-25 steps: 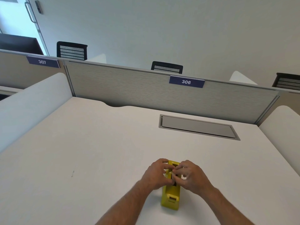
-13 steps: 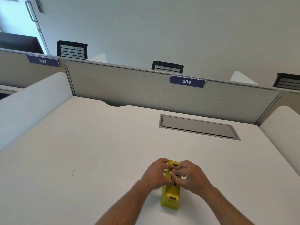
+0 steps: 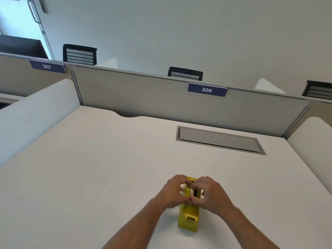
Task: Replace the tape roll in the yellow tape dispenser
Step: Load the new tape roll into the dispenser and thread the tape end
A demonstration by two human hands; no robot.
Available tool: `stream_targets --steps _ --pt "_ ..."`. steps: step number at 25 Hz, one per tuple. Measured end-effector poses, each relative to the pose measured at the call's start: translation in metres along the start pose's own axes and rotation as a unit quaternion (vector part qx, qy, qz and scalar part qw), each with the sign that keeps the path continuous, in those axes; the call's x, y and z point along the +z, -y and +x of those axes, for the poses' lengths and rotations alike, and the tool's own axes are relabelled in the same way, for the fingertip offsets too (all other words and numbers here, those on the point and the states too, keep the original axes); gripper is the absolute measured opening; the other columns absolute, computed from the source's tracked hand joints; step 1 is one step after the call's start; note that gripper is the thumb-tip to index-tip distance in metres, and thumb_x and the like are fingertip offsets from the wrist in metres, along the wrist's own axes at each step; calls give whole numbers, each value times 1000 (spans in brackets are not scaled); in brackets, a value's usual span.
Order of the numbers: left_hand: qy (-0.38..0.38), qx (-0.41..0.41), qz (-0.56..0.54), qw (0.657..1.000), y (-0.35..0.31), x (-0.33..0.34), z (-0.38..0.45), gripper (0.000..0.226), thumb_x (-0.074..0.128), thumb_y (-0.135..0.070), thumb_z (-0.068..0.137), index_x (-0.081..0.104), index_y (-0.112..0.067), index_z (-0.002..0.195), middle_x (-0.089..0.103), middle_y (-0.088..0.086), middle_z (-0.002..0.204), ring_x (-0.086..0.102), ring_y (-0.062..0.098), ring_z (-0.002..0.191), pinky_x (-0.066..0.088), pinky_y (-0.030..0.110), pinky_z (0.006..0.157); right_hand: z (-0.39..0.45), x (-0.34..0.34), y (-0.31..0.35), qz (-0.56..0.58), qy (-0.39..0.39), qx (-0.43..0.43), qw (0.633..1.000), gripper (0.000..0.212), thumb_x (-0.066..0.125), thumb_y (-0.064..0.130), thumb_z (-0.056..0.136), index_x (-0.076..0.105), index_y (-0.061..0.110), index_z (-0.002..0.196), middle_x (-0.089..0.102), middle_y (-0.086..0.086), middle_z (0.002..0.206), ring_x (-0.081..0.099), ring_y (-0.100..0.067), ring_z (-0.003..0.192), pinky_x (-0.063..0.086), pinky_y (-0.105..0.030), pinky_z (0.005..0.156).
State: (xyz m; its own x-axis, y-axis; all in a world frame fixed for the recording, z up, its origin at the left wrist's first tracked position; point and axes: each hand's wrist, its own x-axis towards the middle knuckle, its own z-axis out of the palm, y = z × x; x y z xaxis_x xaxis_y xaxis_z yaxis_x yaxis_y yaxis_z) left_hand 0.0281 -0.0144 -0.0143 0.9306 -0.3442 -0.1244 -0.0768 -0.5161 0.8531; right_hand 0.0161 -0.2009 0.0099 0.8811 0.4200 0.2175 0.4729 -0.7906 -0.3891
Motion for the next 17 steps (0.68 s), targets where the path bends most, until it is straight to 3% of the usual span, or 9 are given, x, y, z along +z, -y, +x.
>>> stream_targets --steps 7,10,14,17 --pt "-14 -8 1 1000 0 3 0 58 91 -28 65 66 -32 117 47 -14 133 54 6 101 44 6 70 2 -4 -4 18 -11 -6 1000 9 74 25 76 79 26 83 72 10 80 56 -6 76 51 -25 61" --pt "-13 -11 -1 1000 -1 3 1 57 91 -28 64 67 -34 116 47 -16 131 54 7 101 45 7 71 1 -5 -6 28 0 -3 1000 11 73 31 75 78 27 85 71 12 82 54 -4 76 50 -22 61" --pt "-13 -13 2 1000 -2 3 1 58 91 -26 64 67 -34 116 46 -15 131 54 8 102 45 7 71 4 -5 -6 36 -3 -3 999 9 75 20 76 78 26 82 72 10 79 56 -5 74 48 -21 62" --pt "-13 -12 3 1000 -3 3 0 58 91 -26 64 67 -34 116 47 -13 134 55 9 104 46 9 75 6 -6 -7 48 3 13 999 13 71 31 75 77 29 86 72 12 81 57 -5 78 49 -22 63"
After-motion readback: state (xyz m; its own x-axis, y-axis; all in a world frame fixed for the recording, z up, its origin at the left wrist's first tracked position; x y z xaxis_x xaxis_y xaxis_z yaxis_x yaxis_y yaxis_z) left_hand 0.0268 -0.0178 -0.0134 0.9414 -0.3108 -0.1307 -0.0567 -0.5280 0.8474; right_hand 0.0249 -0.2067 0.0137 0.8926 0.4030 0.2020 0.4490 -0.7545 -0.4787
